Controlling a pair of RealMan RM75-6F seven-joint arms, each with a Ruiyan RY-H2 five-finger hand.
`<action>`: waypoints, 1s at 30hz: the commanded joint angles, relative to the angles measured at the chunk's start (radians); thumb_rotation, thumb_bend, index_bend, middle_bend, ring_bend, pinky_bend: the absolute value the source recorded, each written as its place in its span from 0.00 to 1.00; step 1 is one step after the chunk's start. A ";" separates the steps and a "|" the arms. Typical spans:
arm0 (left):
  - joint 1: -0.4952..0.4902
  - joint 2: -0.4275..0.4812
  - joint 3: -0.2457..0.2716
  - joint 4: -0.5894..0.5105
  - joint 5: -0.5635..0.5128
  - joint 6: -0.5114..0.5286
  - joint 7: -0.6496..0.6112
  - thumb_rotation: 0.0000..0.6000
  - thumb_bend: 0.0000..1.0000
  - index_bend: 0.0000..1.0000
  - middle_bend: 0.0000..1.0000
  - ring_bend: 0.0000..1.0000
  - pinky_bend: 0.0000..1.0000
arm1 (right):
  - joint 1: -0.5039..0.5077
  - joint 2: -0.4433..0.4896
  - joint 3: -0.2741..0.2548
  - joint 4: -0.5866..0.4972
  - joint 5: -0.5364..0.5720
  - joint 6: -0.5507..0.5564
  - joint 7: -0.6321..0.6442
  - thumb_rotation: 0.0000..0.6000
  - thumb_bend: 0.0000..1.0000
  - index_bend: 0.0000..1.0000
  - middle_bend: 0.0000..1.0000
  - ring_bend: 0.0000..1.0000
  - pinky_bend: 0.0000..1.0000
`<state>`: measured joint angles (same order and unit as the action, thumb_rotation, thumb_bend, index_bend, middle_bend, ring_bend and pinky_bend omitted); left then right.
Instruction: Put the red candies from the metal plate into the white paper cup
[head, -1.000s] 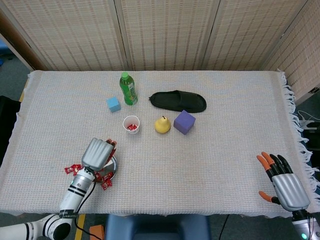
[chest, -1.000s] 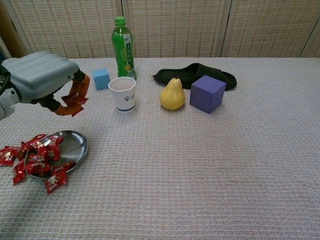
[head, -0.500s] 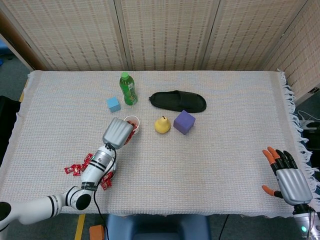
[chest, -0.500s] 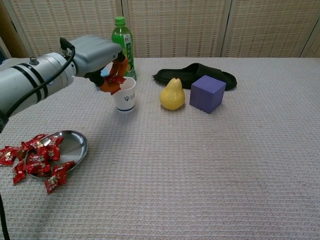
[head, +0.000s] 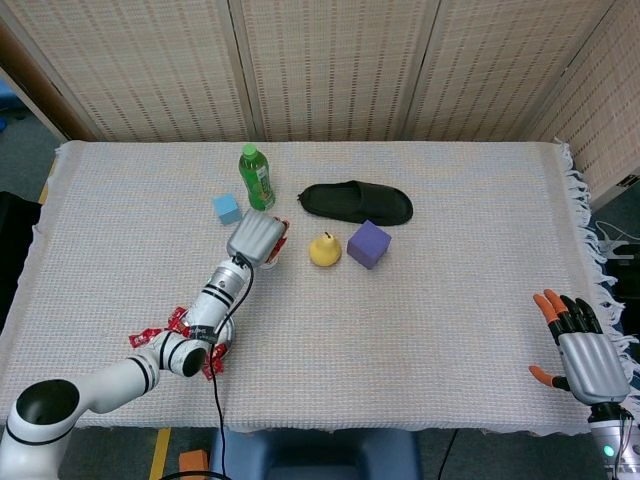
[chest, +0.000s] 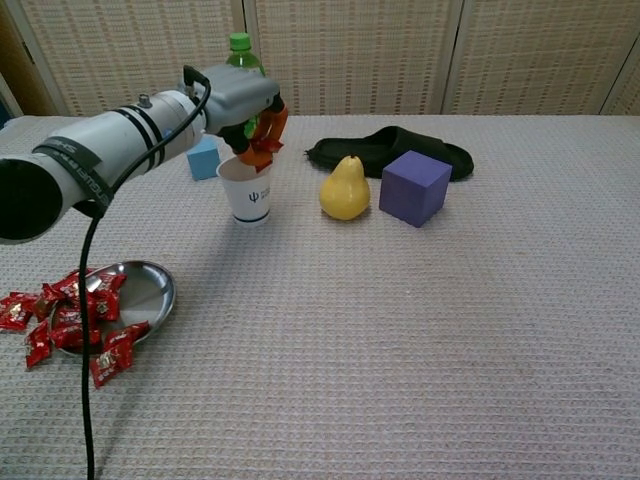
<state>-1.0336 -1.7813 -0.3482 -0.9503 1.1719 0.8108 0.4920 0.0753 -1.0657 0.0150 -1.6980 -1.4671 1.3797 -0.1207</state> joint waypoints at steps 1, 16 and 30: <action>-0.011 -0.018 0.023 0.088 0.004 -0.023 -0.027 1.00 0.50 0.68 0.73 0.81 1.00 | 0.001 0.002 -0.001 0.001 0.000 -0.003 0.005 1.00 0.05 0.00 0.00 0.00 0.00; 0.018 0.049 0.066 -0.013 -0.048 -0.001 0.051 1.00 0.44 0.31 0.39 0.79 0.98 | -0.001 0.004 -0.011 -0.003 -0.025 0.008 0.008 1.00 0.05 0.00 0.00 0.00 0.00; 0.197 0.253 0.166 -0.522 0.006 0.244 0.091 1.00 0.43 0.20 0.31 0.78 0.98 | -0.006 0.016 -0.043 -0.006 -0.108 0.029 0.037 1.00 0.05 0.00 0.00 0.00 0.00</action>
<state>-0.9298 -1.6209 -0.2420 -1.2837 1.1412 0.9447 0.5670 0.0706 -1.0529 -0.0201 -1.7038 -1.5603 1.4033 -0.0895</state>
